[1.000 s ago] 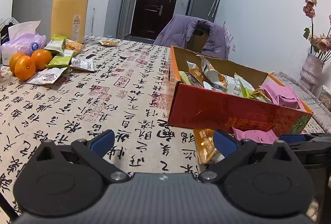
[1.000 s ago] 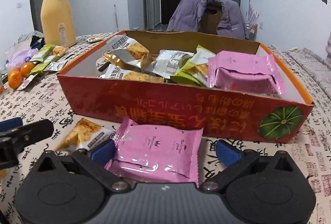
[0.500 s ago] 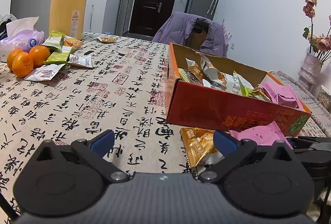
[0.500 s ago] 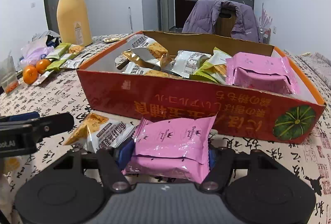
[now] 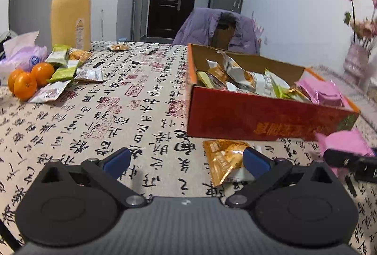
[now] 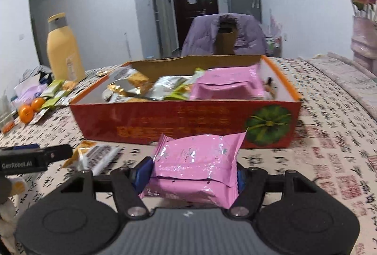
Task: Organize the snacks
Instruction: 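Grasp the last pink packet with the right gripper while the left grasps a gold cracker packet, then carry both packets over the box and open both grippers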
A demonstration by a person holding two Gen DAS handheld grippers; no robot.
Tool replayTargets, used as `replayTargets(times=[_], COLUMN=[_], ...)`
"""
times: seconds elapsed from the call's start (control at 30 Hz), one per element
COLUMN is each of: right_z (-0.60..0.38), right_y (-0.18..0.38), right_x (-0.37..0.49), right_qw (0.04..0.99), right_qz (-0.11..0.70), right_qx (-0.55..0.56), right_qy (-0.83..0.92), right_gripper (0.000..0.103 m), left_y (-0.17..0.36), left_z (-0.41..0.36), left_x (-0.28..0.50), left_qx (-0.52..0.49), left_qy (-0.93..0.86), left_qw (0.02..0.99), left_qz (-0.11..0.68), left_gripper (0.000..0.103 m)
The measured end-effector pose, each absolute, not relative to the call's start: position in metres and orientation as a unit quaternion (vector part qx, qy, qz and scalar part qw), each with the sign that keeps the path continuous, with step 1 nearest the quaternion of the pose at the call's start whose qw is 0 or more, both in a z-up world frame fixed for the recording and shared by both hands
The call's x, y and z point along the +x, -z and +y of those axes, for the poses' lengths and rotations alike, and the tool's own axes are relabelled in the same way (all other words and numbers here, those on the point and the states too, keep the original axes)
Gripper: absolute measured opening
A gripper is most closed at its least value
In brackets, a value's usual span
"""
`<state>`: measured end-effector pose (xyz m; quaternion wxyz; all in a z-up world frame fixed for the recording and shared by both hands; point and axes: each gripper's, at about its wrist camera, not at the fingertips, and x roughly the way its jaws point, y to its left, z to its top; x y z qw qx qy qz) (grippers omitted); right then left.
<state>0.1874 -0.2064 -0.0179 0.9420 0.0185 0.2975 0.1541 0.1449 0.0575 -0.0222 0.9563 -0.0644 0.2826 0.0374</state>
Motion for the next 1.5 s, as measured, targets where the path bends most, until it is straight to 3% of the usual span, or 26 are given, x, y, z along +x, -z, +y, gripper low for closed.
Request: replayTargets(times=[0.53,0.87,1.5], right_z=[-0.244,-0.247,-0.240], right_y=[0.018,0.013,-0.018], right_x=[0.184,0.177,0.167], right_qw=[0.949,0.950,0.957], right_qz=[0.283,0.274,0.227], right_qx=[0.054,0.055,0.050], right_qy=[-0.133,-0.141,-0.174], right_gripper=[0.066,0.066,0.066], left_y=[0.027,0.030,-0.035], left_z=[0.009,0.008,-0.006], left_x=[0.193,0.191,0.141], left_qx=[-0.029,-0.036,-0.056], left_qy=[-0.049,-0.053,-0.005], left_qw=[0.931,0.937,0.974], left_qz=[0.360,0.343,0.218], left_gripper=[0.102,0.058,0.054])
